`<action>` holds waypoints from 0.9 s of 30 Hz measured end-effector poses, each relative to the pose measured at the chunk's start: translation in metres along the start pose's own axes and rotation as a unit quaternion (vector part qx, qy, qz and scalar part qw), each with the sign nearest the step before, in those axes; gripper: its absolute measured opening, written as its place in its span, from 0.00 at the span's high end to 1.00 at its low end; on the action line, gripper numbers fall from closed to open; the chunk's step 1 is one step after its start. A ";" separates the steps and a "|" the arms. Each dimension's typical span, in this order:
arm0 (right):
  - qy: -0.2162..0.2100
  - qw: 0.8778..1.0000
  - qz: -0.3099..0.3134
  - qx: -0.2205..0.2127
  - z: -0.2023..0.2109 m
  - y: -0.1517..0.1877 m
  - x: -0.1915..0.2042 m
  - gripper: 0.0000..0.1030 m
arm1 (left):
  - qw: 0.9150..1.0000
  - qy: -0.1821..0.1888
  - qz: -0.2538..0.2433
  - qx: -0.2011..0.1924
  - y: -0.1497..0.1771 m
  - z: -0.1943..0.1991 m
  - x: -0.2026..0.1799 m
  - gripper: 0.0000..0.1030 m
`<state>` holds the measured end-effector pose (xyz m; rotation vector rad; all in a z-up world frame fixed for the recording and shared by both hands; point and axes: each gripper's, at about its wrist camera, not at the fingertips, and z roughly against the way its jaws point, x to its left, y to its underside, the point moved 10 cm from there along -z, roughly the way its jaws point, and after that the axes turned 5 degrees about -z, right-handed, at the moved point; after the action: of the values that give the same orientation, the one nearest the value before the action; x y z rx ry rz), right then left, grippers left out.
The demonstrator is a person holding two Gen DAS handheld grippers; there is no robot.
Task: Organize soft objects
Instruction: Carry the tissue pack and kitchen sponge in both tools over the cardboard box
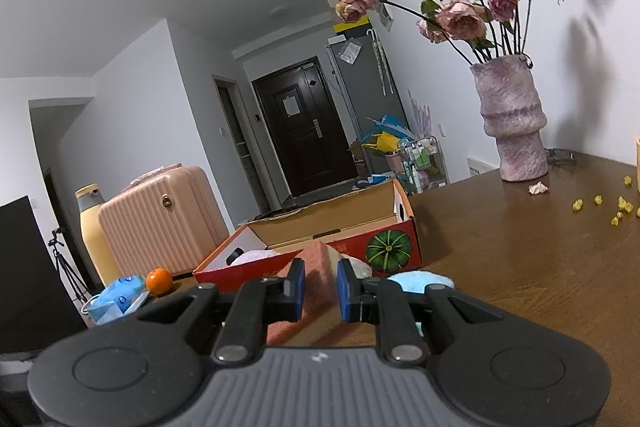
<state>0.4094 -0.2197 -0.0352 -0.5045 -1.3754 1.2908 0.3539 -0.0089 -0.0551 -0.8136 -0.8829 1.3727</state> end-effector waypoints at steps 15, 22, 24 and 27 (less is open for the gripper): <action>0.029 0.996 0.080 -0.016 -0.015 -0.019 0.034 0.84 | 0.999 -0.007 0.005 -0.034 -0.038 -0.007 0.012 0.36; 0.044 0.993 0.108 -0.023 -0.025 -0.028 0.043 0.84 | 0.999 -0.009 0.012 -0.047 -0.056 -0.015 0.015 0.36; 0.050 0.991 0.118 -0.027 -0.029 -0.031 0.044 0.84 | 0.999 -0.010 0.013 -0.051 -0.061 -0.018 0.016 0.37; 0.055 0.989 0.130 -0.032 -0.034 -0.034 0.047 0.84 | 0.998 -0.012 0.014 -0.054 -0.067 -0.022 0.017 0.37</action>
<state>0.4388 -0.1759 0.0068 -0.8085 -1.2929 1.4085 0.4042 0.0053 -0.0052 -0.8959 -0.9744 1.3704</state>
